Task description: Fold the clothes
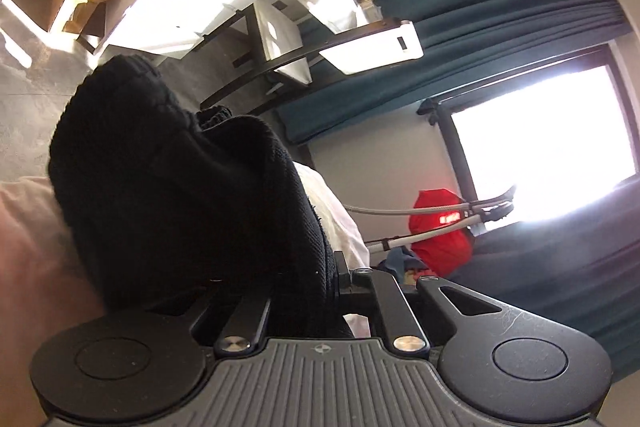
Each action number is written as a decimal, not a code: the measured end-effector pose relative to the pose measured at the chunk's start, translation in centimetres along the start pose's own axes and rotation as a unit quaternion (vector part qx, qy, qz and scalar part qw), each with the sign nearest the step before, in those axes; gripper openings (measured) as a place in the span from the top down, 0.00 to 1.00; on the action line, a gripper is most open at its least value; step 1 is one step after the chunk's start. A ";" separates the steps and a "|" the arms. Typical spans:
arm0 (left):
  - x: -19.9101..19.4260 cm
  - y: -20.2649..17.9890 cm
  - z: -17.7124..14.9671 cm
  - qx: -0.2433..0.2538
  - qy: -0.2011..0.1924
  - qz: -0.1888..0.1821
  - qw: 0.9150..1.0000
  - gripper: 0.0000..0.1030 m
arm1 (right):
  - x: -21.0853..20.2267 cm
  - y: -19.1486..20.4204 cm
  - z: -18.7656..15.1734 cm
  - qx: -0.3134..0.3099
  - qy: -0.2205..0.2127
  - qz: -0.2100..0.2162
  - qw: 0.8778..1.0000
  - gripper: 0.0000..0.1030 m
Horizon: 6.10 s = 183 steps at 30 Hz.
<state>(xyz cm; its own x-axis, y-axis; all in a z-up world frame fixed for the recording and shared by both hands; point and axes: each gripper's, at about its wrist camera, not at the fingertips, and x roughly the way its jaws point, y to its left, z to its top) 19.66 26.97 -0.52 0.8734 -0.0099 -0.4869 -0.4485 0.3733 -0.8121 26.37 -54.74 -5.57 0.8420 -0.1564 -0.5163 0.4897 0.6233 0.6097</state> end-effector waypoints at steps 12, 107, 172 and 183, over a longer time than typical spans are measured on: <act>20.3 -0.9 0.5 0.083 0.016 0.094 0.992 0.84 | 15.9 0.9 -3.0 -0.075 0.058 -0.043 0.995 0.83; -16.9 2.8 -11.8 0.467 0.022 0.118 0.876 0.43 | -7.9 -20.4 -6.8 0.238 0.044 0.051 0.969 0.89; -10.7 1.9 -21.6 0.486 0.007 -0.062 0.872 0.29 | -20.6 14.6 -39.7 -0.557 0.111 0.303 0.765 0.54; -8.8 2.5 -27.6 0.557 -0.013 -0.047 0.829 0.28 | -21.9 8.5 -29.7 -0.445 0.079 0.228 0.862 0.54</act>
<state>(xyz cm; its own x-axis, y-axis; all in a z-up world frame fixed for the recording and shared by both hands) 5.63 2.37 -7.14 0.9050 -0.0736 -0.4191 0.0629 0.9972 -0.0394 5.36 -23.27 -6.91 0.8250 0.3239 -0.4632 -0.3124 0.9443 0.1038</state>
